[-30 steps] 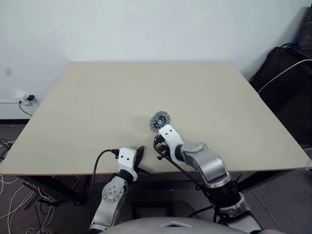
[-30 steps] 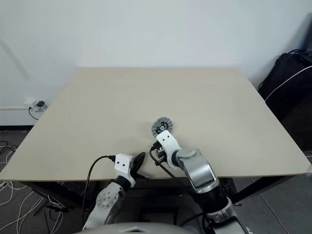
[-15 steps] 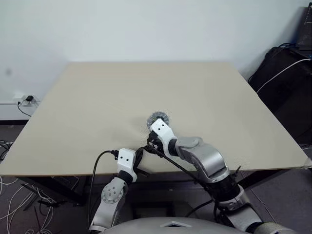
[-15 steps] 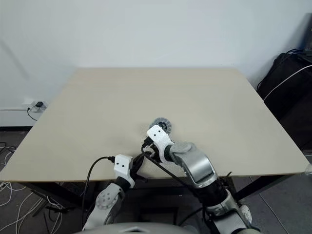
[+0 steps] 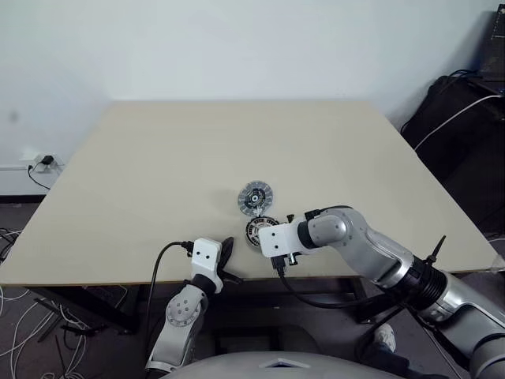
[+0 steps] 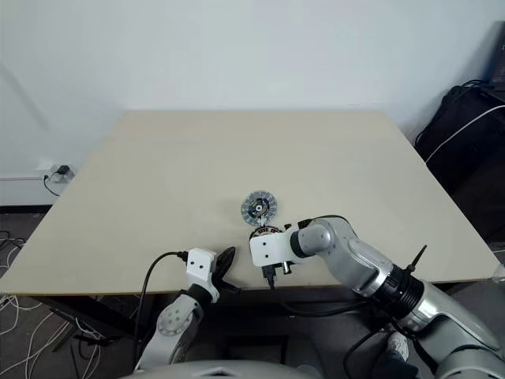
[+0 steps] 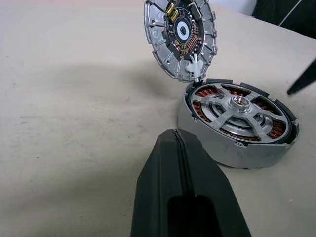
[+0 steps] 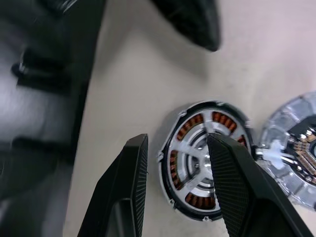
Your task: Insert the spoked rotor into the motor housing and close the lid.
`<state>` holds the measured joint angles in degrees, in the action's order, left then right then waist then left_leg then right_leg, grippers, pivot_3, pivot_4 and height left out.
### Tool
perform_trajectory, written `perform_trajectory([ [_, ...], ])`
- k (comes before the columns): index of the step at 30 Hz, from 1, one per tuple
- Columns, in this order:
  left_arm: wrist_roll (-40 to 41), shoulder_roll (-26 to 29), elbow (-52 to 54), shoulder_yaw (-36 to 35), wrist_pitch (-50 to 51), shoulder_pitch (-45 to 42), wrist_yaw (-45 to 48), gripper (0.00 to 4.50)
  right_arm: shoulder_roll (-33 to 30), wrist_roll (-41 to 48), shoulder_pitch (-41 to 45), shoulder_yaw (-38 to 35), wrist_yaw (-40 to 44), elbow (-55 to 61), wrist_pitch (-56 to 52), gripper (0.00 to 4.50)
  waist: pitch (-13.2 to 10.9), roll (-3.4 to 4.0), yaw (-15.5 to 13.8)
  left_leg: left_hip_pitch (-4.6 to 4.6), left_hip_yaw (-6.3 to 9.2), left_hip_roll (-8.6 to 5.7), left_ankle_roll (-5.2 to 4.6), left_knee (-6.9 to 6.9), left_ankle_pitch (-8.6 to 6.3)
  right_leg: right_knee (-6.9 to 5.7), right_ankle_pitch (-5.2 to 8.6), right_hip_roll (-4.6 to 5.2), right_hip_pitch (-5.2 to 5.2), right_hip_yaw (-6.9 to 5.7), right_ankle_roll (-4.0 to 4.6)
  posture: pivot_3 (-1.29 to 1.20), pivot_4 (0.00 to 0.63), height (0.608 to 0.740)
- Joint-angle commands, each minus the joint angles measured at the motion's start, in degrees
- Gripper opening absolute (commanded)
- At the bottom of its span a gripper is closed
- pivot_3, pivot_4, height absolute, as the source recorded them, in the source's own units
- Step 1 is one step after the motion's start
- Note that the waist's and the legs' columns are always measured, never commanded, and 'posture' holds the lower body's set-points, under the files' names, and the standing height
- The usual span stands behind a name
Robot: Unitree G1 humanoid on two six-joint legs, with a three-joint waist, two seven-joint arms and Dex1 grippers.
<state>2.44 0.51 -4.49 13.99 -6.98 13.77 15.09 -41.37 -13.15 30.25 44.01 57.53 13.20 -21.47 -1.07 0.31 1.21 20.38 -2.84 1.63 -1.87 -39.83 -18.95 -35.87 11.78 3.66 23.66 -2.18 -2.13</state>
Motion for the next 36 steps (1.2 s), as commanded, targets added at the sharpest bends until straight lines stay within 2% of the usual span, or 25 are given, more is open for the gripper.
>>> perform_trajectory([
  [1, 0.41, -0.55, 0.26, -0.01, -1.42, -0.63, 0.09, 0.0, 0.19, -3.51, 2.7, 0.29, 2.8, -2.78, 5.17, 2.01, 0.0, 0.0, -0.13, -0.01, 0.0, 0.0, 0.0, 0.0, 0.0, -0.01, 0.0, 0.0, -0.01, 0.0, 0.0, 0.0, 0.0, 0.74],
  [9, 0.35, -0.99, 0.68, -0.1, -1.73, -0.09, -0.41, 0.0, 2.98, -8.98, 4.43, 0.14, 5.24, -11.77, 11.17, 2.01, 0.0, 0.0, -0.58, -0.01, -0.01, 0.0, 0.0, -0.02, 0.0, 0.0, -0.13, 0.0, -0.02, 0.0, 0.2, 0.0, 0.0, 0.74],
  [17, 0.68, -1.45, 0.69, -0.5, -2.18, -0.03, -1.08, 0.0, 3.63, -10.9, 3.38, -0.93, 7.69, -14.72, 13.05, 2.01, 0.01, 0.01, -0.57, -0.01, -0.02, 0.0, 0.0, -0.04, 0.0, -0.01, -0.13, 0.0, -0.03, 0.0, 0.2, 0.0, 0.0, 0.74],
  [20, 0.77, -1.55, 0.66, -0.35, -2.2, -0.12, -1.14, 0.0, 3.53, -11.56, 2.92, -1.37, 8.12, -15.0, 13.27, 1.43, 0.01, 0.01, -0.58, -0.01, -0.01, 0.0, 0.0, -0.04, 0.0, -0.01, -0.14, 0.0, -0.03, 0.0, 0.2, 0.0, 0.0, 0.74],
  [24, 0.8, -1.63, 0.62, -0.22, -2.16, -0.3, -1.01, 0.0, 3.49, -12.21, 2.54, -1.93, 8.28, -15.29, 13.29, 0.14, 0.02, 0.01, -0.58, -0.02, -0.01, 0.0, 0.01, -0.04, 0.0, -0.01, -0.14, 0.0, -0.06, 0.0, 0.2, 0.0, 0.0, 0.74],
  [32, 0.87, -1.48, 0.62, -0.19, -2.02, -0.54, -0.72, 0.0, 4.11, -12.7, 0.84, -3.64, 7.52, -14.8, 12.03, 0.09, 0.03, 0.01, -0.57, -0.12, -0.03, 0.0, 0.01, -0.05, 0.0, -0.03, -0.14, 0.0, -0.15, 0.0, 0.19, 0.0, 0.0, 0.74],
  [36, 0.84, -1.47, 0.62, -0.12, -1.93, -0.62, -0.63, 0.0, 6.9, -10.82, -2.24, -7.55, 4.49, -13.43, 6.82, 0.09, 0.08, -0.06, -0.52, -0.17, -0.03, 0.01, 0.01, -0.06, 0.0, -0.04, -0.14, 0.0, -0.2, 0.0, 0.19, 0.0, 0.0, 0.74],
])
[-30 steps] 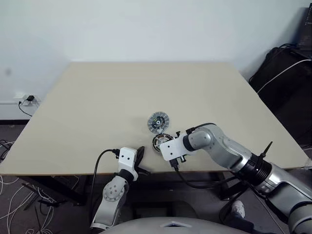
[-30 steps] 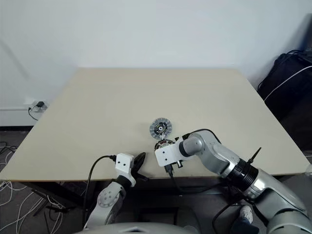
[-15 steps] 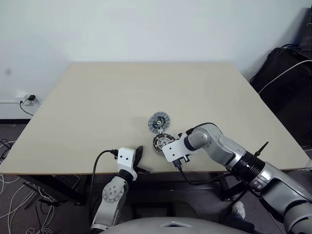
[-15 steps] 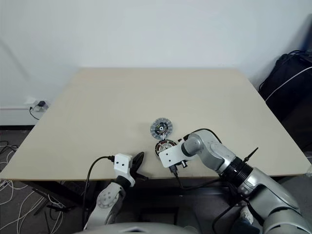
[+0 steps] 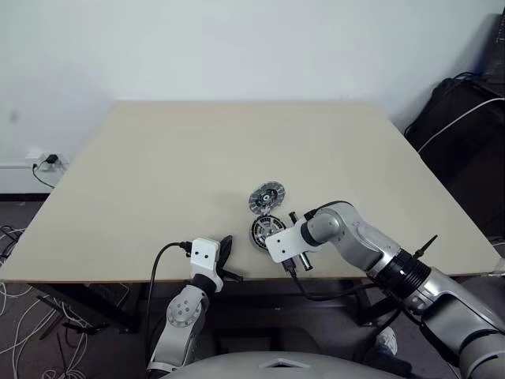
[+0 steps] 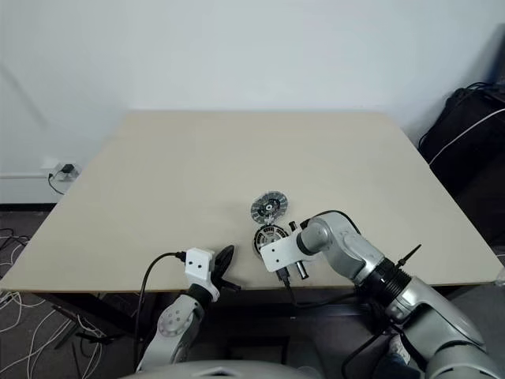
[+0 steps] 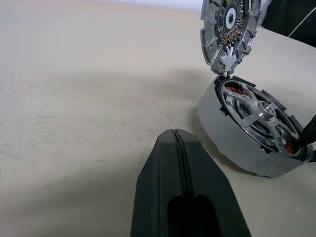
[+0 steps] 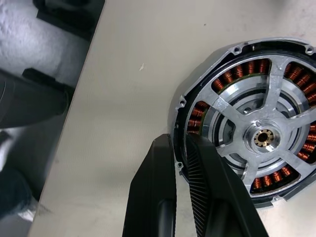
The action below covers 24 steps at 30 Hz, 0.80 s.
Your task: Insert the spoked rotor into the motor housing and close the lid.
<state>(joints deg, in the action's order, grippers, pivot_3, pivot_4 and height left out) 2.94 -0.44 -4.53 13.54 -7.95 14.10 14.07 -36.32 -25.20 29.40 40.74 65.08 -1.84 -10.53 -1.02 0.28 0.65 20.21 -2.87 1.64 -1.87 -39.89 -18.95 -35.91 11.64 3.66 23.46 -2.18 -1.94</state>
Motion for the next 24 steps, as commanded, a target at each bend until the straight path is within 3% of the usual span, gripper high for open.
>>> perform_trajectory([
  [1, 0.34, -0.53, 0.65, 0.35, -0.94, -0.95, 0.42, 0.0, 2.83, 1.9, -2.45, -5.49, -3.58, 2.5, -6.19, 0.09, 0.04, -0.06, 0.1, -0.03, -0.02, 0.01, 0.0, 0.0, 0.0, -0.02, 0.0, 0.0, -0.01, 0.01, 0.0, 0.0, 0.0, 0.74],
  [13, 0.44, -0.67, 0.38, 0.8, -0.9, -0.76, 0.96, 0.0, 13.4, 8.48, -12.0, -15.7, -8.4, 23.78, -46.28, 0.09, 0.05, -0.06, -0.03, 0.15, 0.0, 0.05, 0.04, 0.0, 0.03, -0.06, -0.1, -0.02, 0.22, 0.01, 0.17, 0.0, 0.0, 0.74],
  [24, 0.43, -0.5, 0.24, 0.86, -0.72, -0.65, 1.44, 0.0, 27.37, 18.58, -6.22, -22.74, -20.15, 30.37, -80.31, 0.09, 0.04, -0.04, 0.07, 0.26, 0.09, 0.05, 0.04, -0.02, 0.03, -0.06, -0.1, -0.01, 0.3, -0.07, 0.18, 0.0, 0.0, 0.74],
])
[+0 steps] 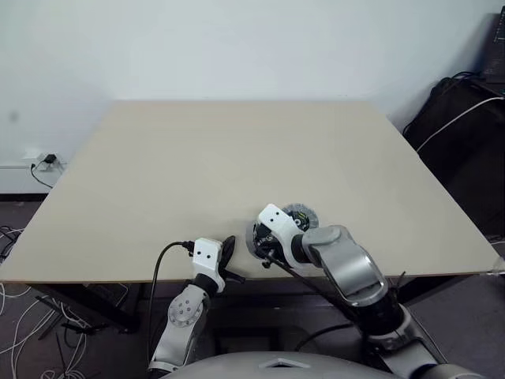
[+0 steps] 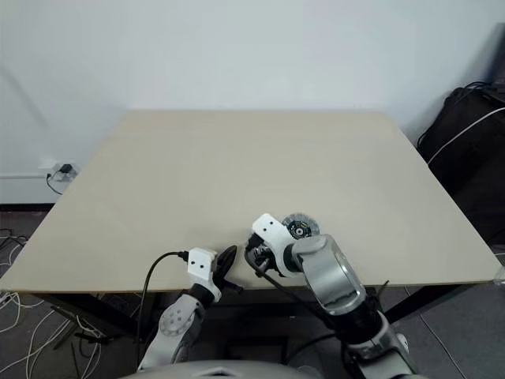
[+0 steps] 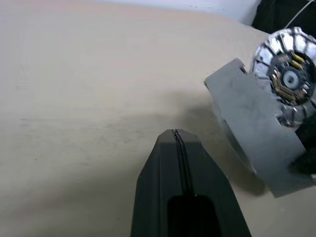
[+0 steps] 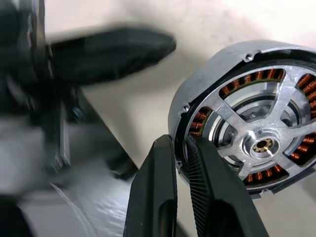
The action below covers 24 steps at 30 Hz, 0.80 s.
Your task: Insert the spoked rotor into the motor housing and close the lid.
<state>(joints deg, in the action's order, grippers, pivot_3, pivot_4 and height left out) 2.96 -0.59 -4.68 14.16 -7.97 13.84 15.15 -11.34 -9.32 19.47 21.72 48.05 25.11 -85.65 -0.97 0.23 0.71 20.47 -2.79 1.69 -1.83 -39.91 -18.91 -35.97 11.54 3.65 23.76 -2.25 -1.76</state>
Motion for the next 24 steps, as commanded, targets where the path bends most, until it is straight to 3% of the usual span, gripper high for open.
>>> perform_trajectory([
  [1, 0.45, -0.34, 0.48, 0.19, -0.71, -0.24, 0.3, 0.0, 3.15, 3.73, 4.41, -4.46, -4.14, 3.22, -6.23, 0.09, -0.01, 0.02, 0.01, 0.0, 0.01, 0.0, 0.0, 0.0, 0.0, 0.0, 0.0, 0.0, 0.0, 0.0, 0.0, 0.0, 0.0, 0.74],
  [13, 0.4, -0.49, 0.89, -0.09, -0.87, 0.33, -0.23, 0.0, 10.88, 8.79, 9.27, -12.68, -19.18, -11.56, -5.13, 0.09, -0.02, 0.09, 0.2, 0.07, 0.03, -0.04, 0.0, 0.0, 0.0, 0.04, 0.0, 0.0, 0.01, -0.03, -0.02, 0.0, 0.0, 0.74],
  [21, 0.37, -0.5, 1.11, -0.22, -0.94, 0.68, -0.33, 0.0, 13.3, 12.0, 11.24, -16.58, -24.5, -18.05, -4.53, 0.09, 0.01, 0.13, 0.06, 0.07, 0.05, -0.04, -0.01, 0.0, 0.0, 0.06, -0.01, 0.0, -0.02, -0.04, -0.03, 0.0, 0.0, 0.74],
  [24, 0.45, -0.54, 1.12, -0.2, -0.82, 0.73, -0.23, 0.0, 17.3, 12.03, 11.47, -21.97, -28.74, -23.55, -1.11, 0.09, 0.05, 0.14, 0.18, 0.06, 0.05, -0.04, -0.01, 0.0, 0.0, 0.05, -0.01, 0.0, -0.02, -0.04, -0.05, 0.0, 0.0, 0.74],
])
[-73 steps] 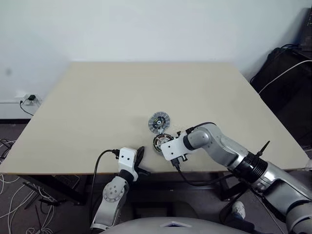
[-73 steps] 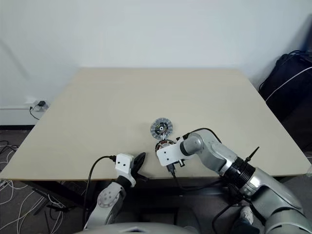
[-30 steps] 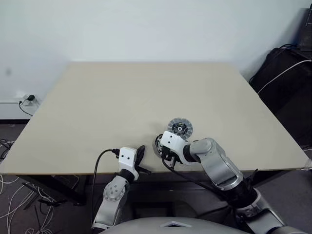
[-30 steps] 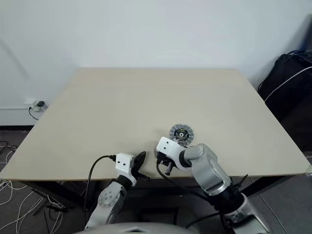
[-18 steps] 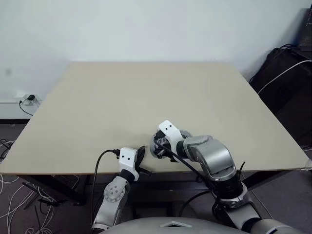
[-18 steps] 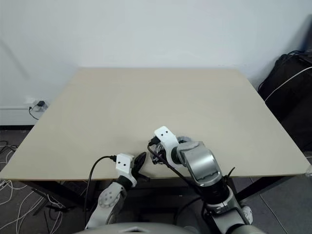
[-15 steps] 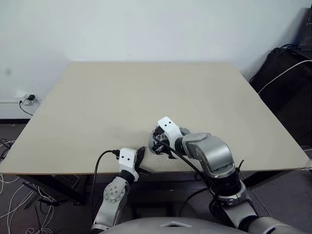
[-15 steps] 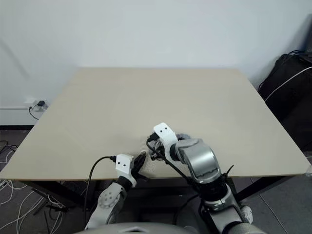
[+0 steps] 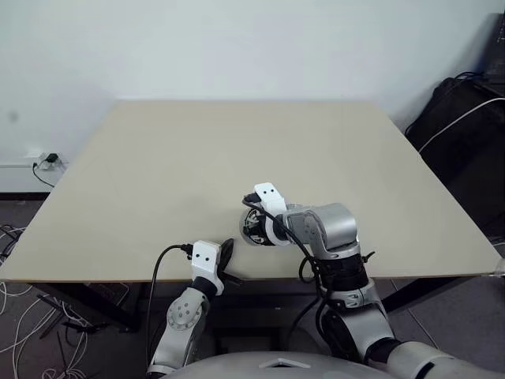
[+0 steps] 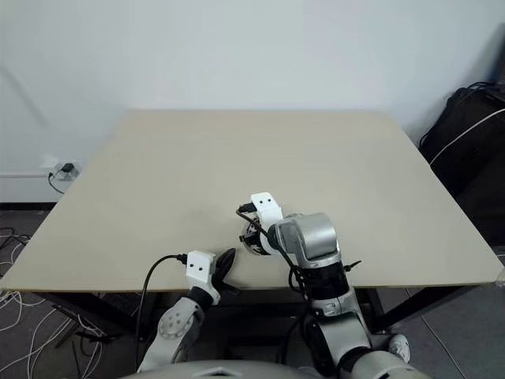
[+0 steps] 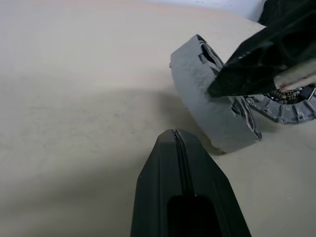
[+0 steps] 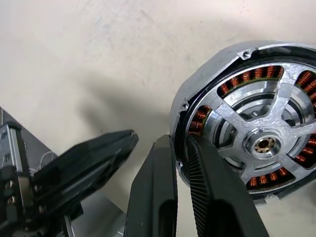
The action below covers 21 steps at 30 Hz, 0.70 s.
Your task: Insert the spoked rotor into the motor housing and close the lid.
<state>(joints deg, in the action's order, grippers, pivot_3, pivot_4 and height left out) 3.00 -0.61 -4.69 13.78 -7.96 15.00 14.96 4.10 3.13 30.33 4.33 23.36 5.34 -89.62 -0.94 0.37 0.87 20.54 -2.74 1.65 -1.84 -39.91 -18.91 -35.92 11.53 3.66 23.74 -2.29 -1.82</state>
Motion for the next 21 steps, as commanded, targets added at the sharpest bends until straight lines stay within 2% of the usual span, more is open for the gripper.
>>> perform_trajectory([
  [1, 0.45, -0.55, 1.11, 0.17, -0.78, -0.43, -0.02, 0.0, 2.75, -0.14, 0.49, -5.64, -5.01, -5.04, 4.18, 0.09, 0.01, 0.0, -0.01, -0.01, 0.0, 0.0, 0.0, 0.0, 0.0, -0.01, 0.0, 0.0, 0.0, 0.0, 0.0, 0.0, 0.0, 0.74],
  [2, 0.48, -0.57, 1.11, 0.17, -0.72, -0.41, -0.02, 0.0, 3.42, 0.17, 0.39, -6.23, -5.74, -5.9, 5.32, 0.09, 0.02, 0.01, -0.05, -0.01, 0.01, 0.0, 0.0, 0.0, 0.0, -0.01, 0.0, 0.0, -0.01, -0.01, -0.01, 0.0, 0.0, 0.74],
  [3, 0.49, -0.57, 1.13, 0.17, -0.68, -0.39, -0.01, 0.0, 4.04, 0.6, 0.35, -6.84, -6.31, -6.57, 6.23, 0.81, 0.02, 0.02, -0.1, -0.01, 0.01, 0.0, 0.0, 0.0, 0.0, -0.01, 0.03, 0.0, -0.01, 0.0, -0.06, 0.0, 0.0, 0.74],
  [9, 0.53, -0.49, 1.31, 0.2, -0.54, -0.16, -0.14, 0.0, 6.92, 6.16, 0.18, -9.69, -6.3, -6.64, 5.52, 2.66, 0.02, 0.07, 0.23, 0.01, 0.0, 0.0, -0.02, 0.0, -0.01, 0.02, 0.0, 0.01, 0.01, 0.02, -0.02, 0.0, 0.0, 0.74],
  [17, 0.52, -0.33, 1.22, 0.35, -0.41, -0.32, 0.16, 0.0, 11.27, 15.16, -0.1, -14.2, -5.61, 1.17, -0.35, 2.66, -0.01, 0.12, 0.72, 0.03, 0.02, 0.02, -0.02, 0.01, -0.01, 0.0, 0.01, 0.0, 0.04, 0.01, -0.03, 0.0, 0.0, 0.74],
  [21, 0.51, -0.11, 1.25, 0.36, -0.4, -0.38, 0.39, 0.0, 13.57, 21.32, -0.4, -17.86, -4.27, 6.26, 1.26, 2.66, -0.02, 0.12, 0.71, 0.04, 0.02, 0.02, -0.03, 0.02, -0.01, 0.01, 0.05, 0.0, 0.04, 0.0, -0.1, 0.0, 0.0, 0.74],
])
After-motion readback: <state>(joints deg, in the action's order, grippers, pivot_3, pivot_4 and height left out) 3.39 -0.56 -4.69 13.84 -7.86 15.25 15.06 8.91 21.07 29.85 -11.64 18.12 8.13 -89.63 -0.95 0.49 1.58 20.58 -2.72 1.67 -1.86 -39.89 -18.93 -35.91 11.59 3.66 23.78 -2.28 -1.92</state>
